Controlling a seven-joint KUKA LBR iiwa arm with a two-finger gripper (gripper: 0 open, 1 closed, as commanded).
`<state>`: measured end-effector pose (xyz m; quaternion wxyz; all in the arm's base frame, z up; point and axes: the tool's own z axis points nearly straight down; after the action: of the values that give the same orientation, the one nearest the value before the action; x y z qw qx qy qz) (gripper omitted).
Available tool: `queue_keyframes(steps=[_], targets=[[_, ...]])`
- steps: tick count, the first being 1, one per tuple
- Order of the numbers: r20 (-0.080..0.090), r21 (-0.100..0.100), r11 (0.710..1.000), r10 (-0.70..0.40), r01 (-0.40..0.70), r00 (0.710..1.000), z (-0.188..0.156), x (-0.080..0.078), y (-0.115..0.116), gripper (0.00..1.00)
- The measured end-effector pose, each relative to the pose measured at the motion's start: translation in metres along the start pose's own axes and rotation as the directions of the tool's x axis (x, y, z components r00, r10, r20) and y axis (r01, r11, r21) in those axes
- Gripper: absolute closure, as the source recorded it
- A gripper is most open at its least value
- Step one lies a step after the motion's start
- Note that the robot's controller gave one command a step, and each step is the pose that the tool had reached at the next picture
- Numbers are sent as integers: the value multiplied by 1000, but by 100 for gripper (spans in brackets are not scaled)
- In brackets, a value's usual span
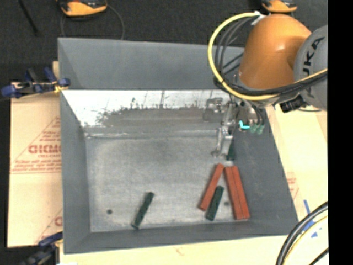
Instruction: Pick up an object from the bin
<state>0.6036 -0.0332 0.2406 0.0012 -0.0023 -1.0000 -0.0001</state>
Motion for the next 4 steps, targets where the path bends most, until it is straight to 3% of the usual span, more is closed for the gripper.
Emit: queue_keyframes(steps=[1, 2, 3, 4], targets=[[1, 1, 620, -784, 784, 620, 172, 58, -14, 0], [0, 2, 225, -974, 974, 225, 140, 93, -8, 0], [1, 7, 142, -990, 990, 142, 139, 53, -21, 0], [-1, 1, -198, -980, 980, -198, 171, 65, -24, 0]])
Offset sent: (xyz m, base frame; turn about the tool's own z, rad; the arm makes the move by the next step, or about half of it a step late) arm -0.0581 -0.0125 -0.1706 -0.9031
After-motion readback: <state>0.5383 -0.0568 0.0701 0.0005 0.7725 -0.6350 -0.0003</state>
